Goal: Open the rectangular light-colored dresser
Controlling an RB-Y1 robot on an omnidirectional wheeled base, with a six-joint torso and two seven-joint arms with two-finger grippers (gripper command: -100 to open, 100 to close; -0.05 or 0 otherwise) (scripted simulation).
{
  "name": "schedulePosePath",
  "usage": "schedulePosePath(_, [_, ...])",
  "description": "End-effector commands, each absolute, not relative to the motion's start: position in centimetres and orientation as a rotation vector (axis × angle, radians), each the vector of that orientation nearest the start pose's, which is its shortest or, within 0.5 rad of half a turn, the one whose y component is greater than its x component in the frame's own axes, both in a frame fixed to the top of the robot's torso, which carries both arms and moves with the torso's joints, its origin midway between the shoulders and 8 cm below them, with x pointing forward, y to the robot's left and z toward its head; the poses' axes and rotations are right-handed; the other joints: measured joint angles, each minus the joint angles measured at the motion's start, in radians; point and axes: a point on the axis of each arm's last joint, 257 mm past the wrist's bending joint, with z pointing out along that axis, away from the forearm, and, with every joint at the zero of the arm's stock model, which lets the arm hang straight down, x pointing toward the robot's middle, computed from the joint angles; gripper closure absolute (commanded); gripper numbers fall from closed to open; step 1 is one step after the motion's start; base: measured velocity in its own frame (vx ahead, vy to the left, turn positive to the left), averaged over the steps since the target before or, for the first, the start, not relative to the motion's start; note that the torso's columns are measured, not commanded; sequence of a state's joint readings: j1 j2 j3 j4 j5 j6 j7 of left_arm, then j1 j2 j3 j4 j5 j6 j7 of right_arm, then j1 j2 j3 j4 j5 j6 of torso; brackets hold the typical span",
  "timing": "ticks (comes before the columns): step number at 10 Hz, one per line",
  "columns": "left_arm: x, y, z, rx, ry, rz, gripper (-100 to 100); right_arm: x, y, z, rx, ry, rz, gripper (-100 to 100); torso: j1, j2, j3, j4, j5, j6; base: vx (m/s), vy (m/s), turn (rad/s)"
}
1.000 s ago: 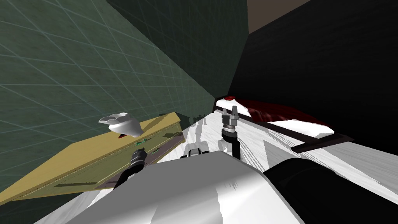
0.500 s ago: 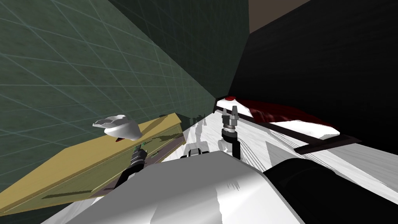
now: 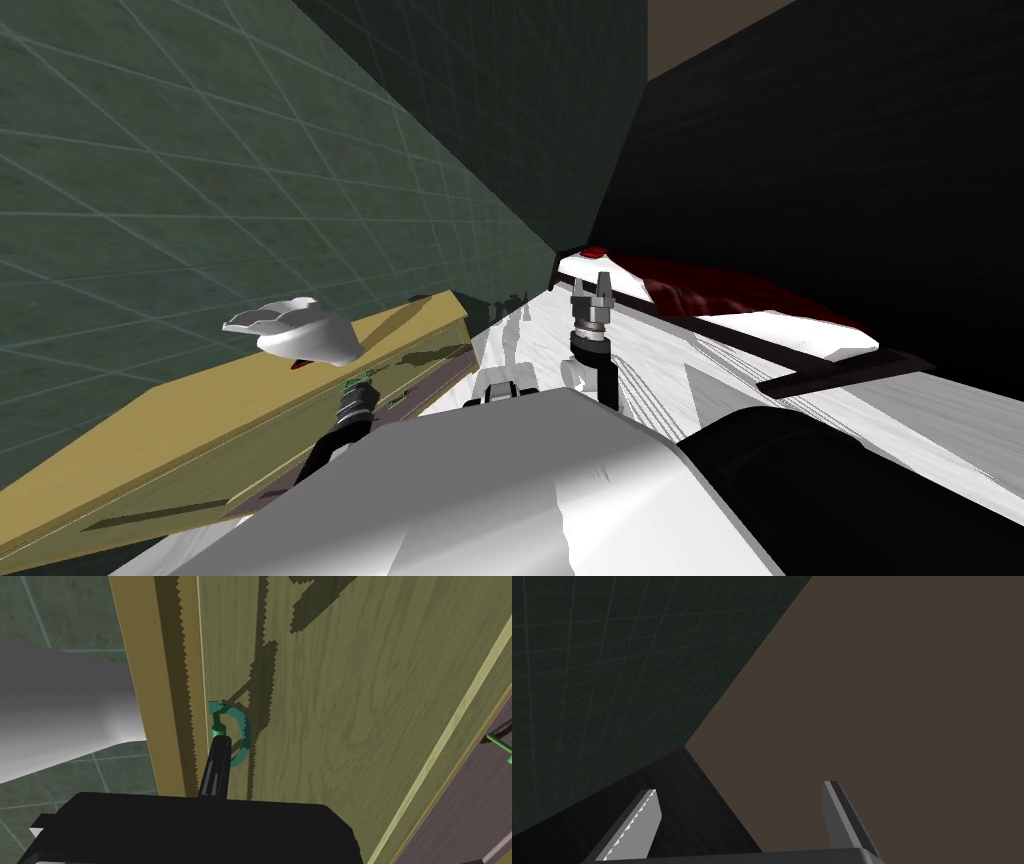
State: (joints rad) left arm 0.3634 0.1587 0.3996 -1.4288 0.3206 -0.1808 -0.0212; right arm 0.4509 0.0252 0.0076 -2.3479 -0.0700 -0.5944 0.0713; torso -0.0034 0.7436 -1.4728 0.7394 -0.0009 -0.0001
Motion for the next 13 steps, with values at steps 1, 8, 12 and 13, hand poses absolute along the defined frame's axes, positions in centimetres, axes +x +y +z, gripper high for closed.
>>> schedulePosePath(1, [32.2,54.22,-35.47,-1.599,0.879,-0.702,100,31.07,-27.81,8.44,0.531,0.416,1.342,0,-0.002,0.0,0.0,0.0,-0.001,0.0,-0.147,-0.106,0.014])
schedulePosePath(8, [32.33,54.51,-35.46,-1.597,0.877,-0.697,-100,31.05,-27.82,8.43,0.531,0.416,1.341,0,0.006,-0.011,-0.007,-0.003,0.002,0.0,0.024,0.007,-0.002])
schedulePosePath(12, [32.44,54.39,-35.63,-1.599,0.876,-0.699,100,31.06,-27.81,8.44,0.531,0.416,1.341,0,0.001,-0.002,-0.001,0.0,0.0,0.0,0.054,0.049,-0.005])
schedulePosePath(13, [32.26,54.3,-35.53,-1.599,0.877,-0.701,100,31.06,-27.81,8.44,0.531,0.416,1.341,0,0.001,-0.002,-0.001,0.0,0.0,0.0,-0.077,-0.052,0.009])
